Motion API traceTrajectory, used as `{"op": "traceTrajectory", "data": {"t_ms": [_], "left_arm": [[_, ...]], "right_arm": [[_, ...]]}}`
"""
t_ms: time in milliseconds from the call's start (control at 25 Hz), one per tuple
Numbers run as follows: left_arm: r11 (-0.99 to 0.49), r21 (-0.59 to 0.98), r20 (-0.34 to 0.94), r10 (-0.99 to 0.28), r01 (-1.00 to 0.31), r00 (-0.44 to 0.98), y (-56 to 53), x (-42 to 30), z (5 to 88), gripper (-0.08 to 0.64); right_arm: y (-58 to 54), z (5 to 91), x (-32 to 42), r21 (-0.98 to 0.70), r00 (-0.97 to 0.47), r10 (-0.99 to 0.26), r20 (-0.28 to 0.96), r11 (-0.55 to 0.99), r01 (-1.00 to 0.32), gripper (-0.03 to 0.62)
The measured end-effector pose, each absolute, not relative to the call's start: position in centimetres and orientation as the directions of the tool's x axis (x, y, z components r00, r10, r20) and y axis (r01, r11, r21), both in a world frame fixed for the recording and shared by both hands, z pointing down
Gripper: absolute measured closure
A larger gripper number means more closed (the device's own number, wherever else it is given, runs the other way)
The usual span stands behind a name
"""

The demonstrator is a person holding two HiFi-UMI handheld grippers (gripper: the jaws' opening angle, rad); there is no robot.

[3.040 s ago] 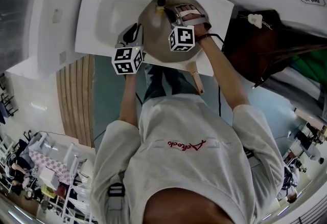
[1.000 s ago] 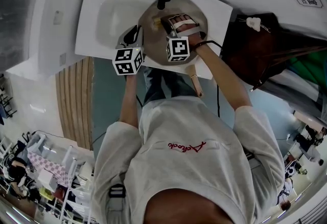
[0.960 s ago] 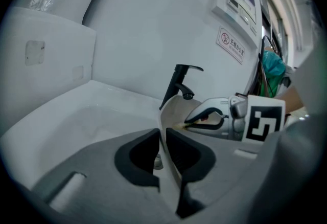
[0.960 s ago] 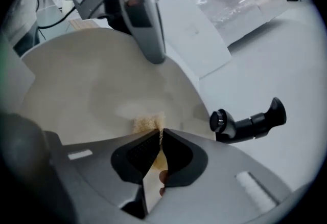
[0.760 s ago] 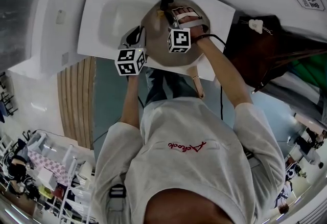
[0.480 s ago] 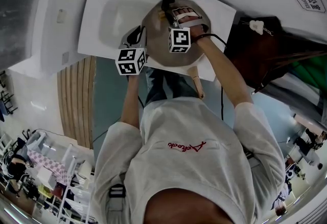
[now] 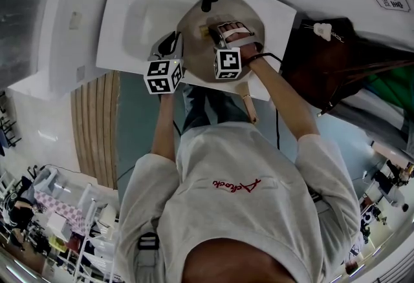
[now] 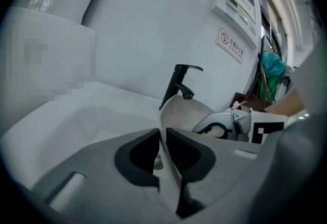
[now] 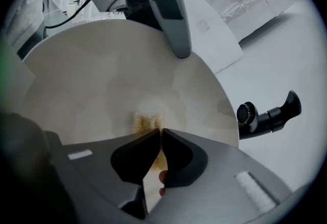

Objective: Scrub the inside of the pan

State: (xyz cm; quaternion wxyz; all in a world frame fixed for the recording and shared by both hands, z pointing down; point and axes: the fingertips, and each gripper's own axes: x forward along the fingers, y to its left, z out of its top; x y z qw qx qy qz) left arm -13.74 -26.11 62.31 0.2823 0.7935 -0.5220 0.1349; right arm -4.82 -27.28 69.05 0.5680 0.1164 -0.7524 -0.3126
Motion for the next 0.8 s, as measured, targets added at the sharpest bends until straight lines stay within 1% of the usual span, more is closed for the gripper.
{"op": "traceTrajectory", "data": {"t_ms": [360, 800], "left_arm": [[-0.299, 0.308, 0.504, -0.754, -0.903, 0.421, -26.2, -13.8, 62.3, 0.517], [-0.299, 0.310, 0.505, -0.752, -0.902, 0.423, -26.1, -13.8, 62.3, 0.517]], "right_arm": [[-23.2, 70.2, -3.7, 0.551, -0.313, -0.482, 0.819, 0.813, 0.189, 0.566], [-18.2, 71.6, -3.0, 0.471, -0.284, -0.397, 0.873, 0.837, 0.278, 0.566]]}}
